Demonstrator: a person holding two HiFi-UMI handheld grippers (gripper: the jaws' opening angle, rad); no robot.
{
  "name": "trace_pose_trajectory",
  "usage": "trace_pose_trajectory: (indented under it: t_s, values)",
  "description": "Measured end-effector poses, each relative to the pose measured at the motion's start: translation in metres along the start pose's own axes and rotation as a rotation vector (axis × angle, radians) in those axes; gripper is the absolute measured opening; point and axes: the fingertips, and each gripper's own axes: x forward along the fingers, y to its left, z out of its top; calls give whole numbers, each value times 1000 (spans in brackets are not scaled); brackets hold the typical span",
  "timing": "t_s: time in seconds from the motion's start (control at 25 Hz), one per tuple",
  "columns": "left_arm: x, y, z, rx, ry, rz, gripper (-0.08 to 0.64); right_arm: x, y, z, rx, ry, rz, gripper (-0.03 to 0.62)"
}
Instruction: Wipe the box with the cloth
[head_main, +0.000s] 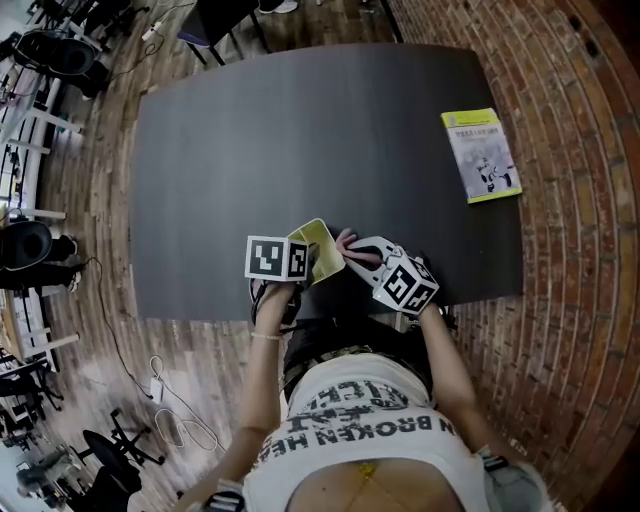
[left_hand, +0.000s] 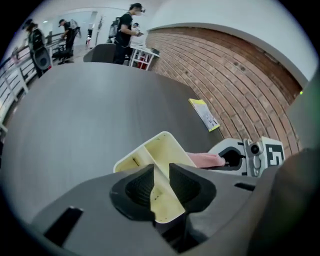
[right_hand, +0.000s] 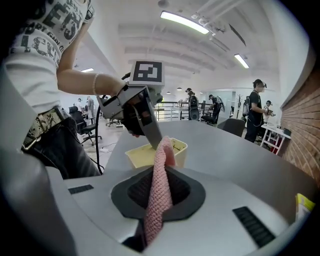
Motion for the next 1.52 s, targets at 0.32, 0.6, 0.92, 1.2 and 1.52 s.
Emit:
trace_pose_trajectory:
  t_s: [0.32, 0.6, 0.92, 1.2, 1.52]
  values:
    - [-1, 11, 6, 227, 110, 97, 94, 15, 22, 13, 98, -35, 13, 17]
    - [2, 24, 9, 338, 100, 180, 54, 35, 43, 23, 96, -45, 14, 17]
    - [3, 16, 4, 362, 73, 102, 44, 12, -4, 0, 136, 16, -135, 17]
    - [5, 17, 3, 317, 56, 46, 44, 32, -20, -14, 112, 83, -95, 17]
    - [6, 16, 3, 338, 37, 48, 44, 49, -16, -14, 60, 75, -46, 17]
